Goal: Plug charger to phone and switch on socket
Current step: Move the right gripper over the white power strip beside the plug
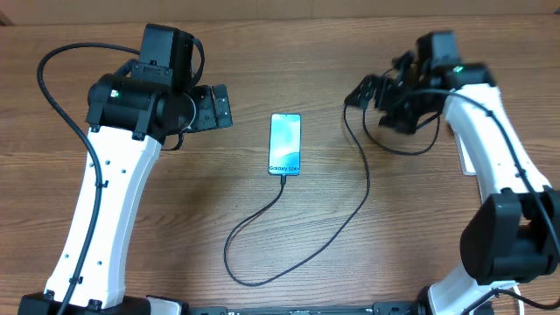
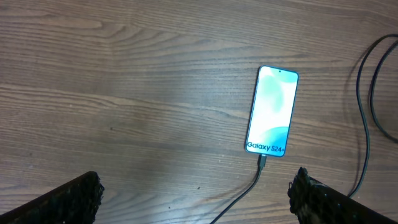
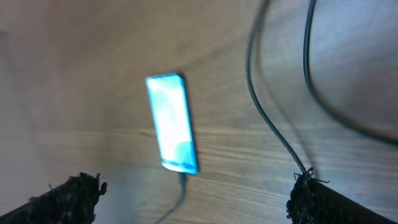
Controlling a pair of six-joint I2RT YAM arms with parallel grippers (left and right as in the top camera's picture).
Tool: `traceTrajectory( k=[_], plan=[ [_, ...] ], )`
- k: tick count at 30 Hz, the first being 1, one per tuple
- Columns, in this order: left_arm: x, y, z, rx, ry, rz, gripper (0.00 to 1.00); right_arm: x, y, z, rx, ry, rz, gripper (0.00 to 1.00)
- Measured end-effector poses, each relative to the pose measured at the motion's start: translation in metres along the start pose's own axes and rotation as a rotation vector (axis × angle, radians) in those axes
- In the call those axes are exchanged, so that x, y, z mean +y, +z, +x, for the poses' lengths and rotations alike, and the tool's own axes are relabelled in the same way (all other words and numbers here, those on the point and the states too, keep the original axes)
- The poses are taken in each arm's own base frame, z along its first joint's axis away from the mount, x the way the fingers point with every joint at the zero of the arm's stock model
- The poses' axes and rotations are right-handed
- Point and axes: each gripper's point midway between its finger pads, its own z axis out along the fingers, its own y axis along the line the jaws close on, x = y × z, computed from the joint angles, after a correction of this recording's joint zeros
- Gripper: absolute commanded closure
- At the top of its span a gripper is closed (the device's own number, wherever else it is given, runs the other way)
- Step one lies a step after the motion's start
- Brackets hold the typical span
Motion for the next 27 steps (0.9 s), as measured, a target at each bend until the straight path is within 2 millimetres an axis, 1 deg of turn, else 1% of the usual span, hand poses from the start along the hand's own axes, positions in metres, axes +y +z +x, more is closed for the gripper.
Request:
traceTrajectory(
  k=[1, 2, 3, 4, 5, 8, 10, 12, 17, 20, 22, 24, 27],
  plan=[
    [0.0, 0.0, 0.0, 0.0, 0.0, 0.0, 0.0, 0.003, -0.011, -0.008, -0.024, -0.003, -0.011, 0.0],
    [0.0, 0.0, 0.0, 0.0, 0.0, 0.0, 0.0, 0.005, -0.027, -0.02, -0.058, -0.004, -0.023, 0.0],
    [0.0, 0.0, 0.0, 0.0, 0.0, 0.0, 0.0, 0.005, -0.035, -0.026, -0.078, -0.005, -0.025, 0.0],
    [0.0, 0.0, 0.0, -0.001, 0.0, 0.001, 0.0, 0.003, -0.048, -0.036, -0.115, -0.001, -0.025, 0.0],
    [0.0, 0.0, 0.0, 0.0, 0.0, 0.0, 0.0, 0.001, -0.058, -0.043, -0.14, 0.0, -0.024, 0.0],
    [0.0, 0.0, 0.0, 0.0, 0.0, 0.0, 0.01, -0.017, -0.09, -0.068, -0.24, 0.025, 0.011, 0.0],
    [0.0, 0.0, 0.0, 0.0, 0.0, 0.0, 0.01, -0.036, -0.109, -0.081, -0.3, 0.057, 0.047, 0.0],
    [0.0, 0.0, 0.0, 0.0, 0.0, 0.0, 0.0, -0.062, -0.125, -0.089, -0.347, 0.102, 0.091, 0.0],
    [0.0, 0.0, 0.0, 0.0, 0.0, 0.0, 0.01, -0.119, -0.161, -0.099, -0.429, 0.178, 0.182, 0.0],
    [0.0, 0.0, 0.0, 0.0, 0.0, 0.0, 0.0, -0.141, -0.175, -0.1, -0.458, 0.206, 0.232, 0.0],
    [0.0, 0.0, 0.0, 0.0, 0.0, 0.0, 0.01, -0.153, -0.181, -0.1, -0.47, 0.212, 0.263, 0.0],
    [0.0, 0.0, 0.0, 0.0, 0.0, 0.0, 0.0, -0.161, -0.184, -0.099, -0.471, 0.211, 0.287, 0.0],
    [0.0, 0.0, 0.0, 0.0, 0.0, 0.0, 0.01, -0.17, -0.179, -0.095, -0.457, 0.206, 0.313, 0.0]
  ],
)
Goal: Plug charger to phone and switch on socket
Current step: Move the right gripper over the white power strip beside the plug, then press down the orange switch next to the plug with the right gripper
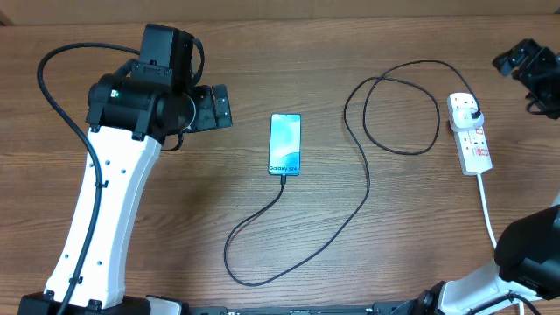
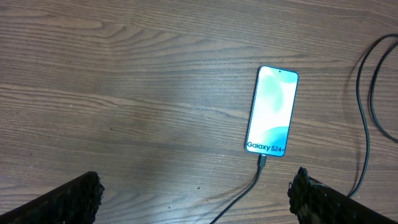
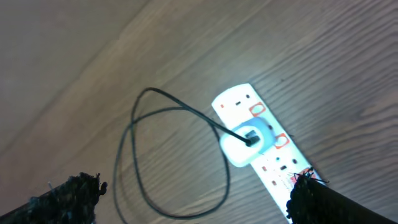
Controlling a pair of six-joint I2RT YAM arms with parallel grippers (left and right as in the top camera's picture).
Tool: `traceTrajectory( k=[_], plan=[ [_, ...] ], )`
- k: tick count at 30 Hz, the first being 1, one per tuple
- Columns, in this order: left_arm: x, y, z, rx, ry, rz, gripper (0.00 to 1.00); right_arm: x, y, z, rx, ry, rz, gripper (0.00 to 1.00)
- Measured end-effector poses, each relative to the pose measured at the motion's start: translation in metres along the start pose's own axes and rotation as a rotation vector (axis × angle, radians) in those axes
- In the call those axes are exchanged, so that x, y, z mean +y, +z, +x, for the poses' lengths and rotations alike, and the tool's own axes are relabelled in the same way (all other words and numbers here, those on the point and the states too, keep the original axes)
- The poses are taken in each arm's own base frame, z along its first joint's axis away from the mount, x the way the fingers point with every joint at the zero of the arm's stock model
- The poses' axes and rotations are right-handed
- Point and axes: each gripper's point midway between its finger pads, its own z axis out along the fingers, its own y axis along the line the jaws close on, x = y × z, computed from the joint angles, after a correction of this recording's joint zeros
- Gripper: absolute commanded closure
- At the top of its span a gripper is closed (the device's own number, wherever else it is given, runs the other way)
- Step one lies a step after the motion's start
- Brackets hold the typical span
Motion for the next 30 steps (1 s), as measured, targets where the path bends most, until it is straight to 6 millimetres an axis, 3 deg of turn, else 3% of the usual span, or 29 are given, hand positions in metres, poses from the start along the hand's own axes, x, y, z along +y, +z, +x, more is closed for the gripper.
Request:
traceTrajectory(
  k=[12, 24, 30],
  plan=[
    [0.0, 0.0, 0.0, 0.0, 0.0, 0.0, 0.0, -0.039, 0.051, 0.054, 0.139, 0.006, 0.079, 0.0],
    [0.0, 0.0, 0.0, 0.0, 0.0, 0.0, 0.01, -0.061, 0.096, 0.081, 0.127, -0.001, 0.082, 0.0],
    [0.0, 0.0, 0.0, 0.0, 0.0, 0.0, 0.0, -0.061, 0.1, 0.074, 0.091, -0.031, 0.072, 0.0]
  ],
)
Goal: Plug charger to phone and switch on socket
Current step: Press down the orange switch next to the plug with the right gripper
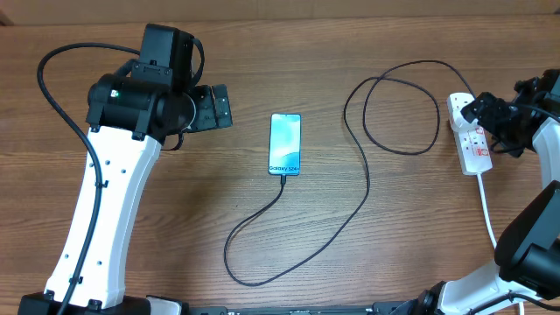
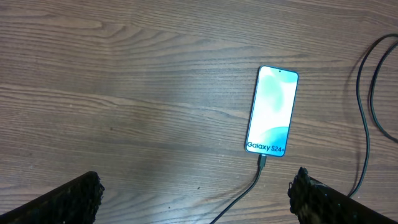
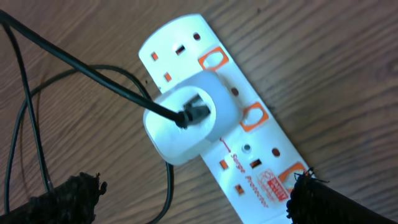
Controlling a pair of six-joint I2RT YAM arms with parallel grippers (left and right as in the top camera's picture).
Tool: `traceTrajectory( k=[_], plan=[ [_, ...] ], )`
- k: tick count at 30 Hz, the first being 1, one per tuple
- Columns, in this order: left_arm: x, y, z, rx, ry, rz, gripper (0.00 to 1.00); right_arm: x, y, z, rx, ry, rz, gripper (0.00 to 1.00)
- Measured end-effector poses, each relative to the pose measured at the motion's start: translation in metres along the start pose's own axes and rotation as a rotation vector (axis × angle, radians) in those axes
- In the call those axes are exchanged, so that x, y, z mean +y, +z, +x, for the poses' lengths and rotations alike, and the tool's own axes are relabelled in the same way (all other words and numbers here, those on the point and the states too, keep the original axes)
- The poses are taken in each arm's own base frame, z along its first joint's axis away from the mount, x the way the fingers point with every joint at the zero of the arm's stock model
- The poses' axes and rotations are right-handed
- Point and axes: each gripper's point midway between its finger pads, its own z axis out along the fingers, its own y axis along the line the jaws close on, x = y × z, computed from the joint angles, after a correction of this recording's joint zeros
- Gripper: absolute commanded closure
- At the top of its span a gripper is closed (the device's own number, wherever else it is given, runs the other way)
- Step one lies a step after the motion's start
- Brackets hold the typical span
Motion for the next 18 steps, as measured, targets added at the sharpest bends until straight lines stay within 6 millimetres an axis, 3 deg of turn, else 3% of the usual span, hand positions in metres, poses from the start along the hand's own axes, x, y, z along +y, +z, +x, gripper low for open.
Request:
traceTrajectory(
  k=[8, 18],
  plan=[
    [0.0, 0.0, 0.0, 0.0, 0.0, 0.0, 0.0, 0.005, 0.004, -0.014, -0.052, -0.027, -0.027, 0.0],
    [0.0, 0.0, 0.0, 0.0, 0.0, 0.0, 0.0, -0.003, 0.037, -0.008, -0.01, -0.03, -0.033, 0.0]
  ],
)
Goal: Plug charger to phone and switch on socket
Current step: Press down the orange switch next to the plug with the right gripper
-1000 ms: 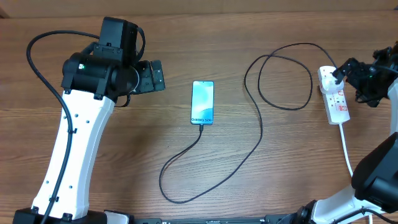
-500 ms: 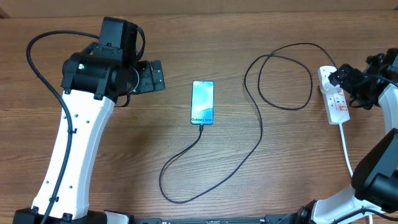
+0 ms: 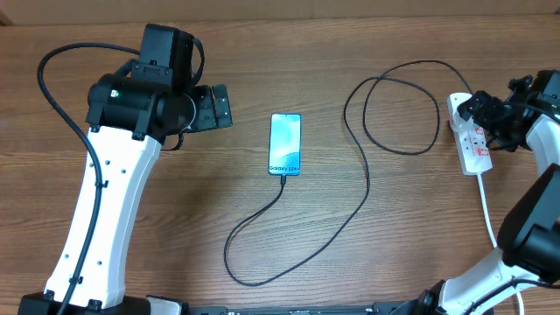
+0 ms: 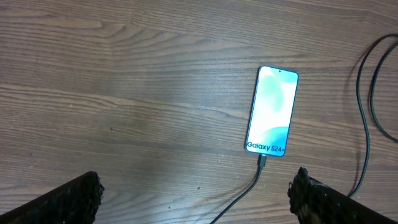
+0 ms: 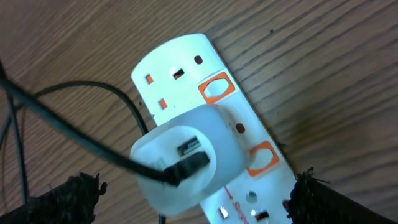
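Note:
The phone (image 3: 285, 143) lies screen-up mid-table, also in the left wrist view as the phone (image 4: 272, 111), with the black cable (image 3: 302, 236) plugged into its near end. That cable loops to the white charger (image 5: 186, 155) seated in the white power strip (image 3: 470, 136), whose orange switches (image 5: 214, 87) show in the right wrist view. My right gripper (image 5: 193, 202) hangs open close over the strip, fingers either side of the charger. My left gripper (image 4: 196, 196) is open above bare wood, left of the phone.
The strip's own white lead (image 3: 487, 219) runs toward the table's near right edge. The black cable makes a wide loop (image 3: 394, 105) between phone and strip. The left arm (image 3: 114, 175) stands over the left part of the table.
My right gripper has come lower and closer onto the power strip, so the charger and switches fill more of its view. The left arm, phone and cable have not moved.
At first my right gripper was up between the phone and the strip, the cable in the phone. Then it was out at the far right edge. After that it was over the strip, and now it sits closer on it, still open.

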Controlling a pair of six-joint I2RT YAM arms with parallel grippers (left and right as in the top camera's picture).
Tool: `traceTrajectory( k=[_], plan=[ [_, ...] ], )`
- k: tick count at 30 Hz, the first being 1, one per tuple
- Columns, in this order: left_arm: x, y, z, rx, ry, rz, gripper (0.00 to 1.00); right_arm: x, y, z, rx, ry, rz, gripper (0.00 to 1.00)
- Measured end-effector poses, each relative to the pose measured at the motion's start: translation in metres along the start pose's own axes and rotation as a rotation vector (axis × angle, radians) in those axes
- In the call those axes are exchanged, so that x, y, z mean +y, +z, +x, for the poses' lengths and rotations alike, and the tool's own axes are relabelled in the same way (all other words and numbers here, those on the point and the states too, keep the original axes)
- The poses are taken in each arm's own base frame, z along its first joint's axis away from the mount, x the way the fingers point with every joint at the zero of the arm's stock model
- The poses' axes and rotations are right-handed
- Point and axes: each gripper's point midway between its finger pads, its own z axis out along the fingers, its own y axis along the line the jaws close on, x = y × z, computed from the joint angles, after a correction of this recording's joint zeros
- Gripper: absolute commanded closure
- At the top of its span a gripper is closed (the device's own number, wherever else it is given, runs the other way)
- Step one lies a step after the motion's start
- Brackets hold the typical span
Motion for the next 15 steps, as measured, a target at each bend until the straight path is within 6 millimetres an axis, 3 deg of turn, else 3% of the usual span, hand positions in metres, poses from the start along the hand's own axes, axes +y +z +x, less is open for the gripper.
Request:
traceTrajectory(
  k=[6, 15],
  plan=[
    [0.0, 0.0, 0.0, 0.0, 0.0, 0.0, 0.01, 0.003, 0.017, 0.007, 0.032, -0.034, -0.052, 0.01],
    [0.0, 0.0, 0.0, 0.0, 0.0, 0.0, 0.0, 0.007, 0.02, 0.007, 0.033, -0.063, -0.085, 0.01]
  ],
)
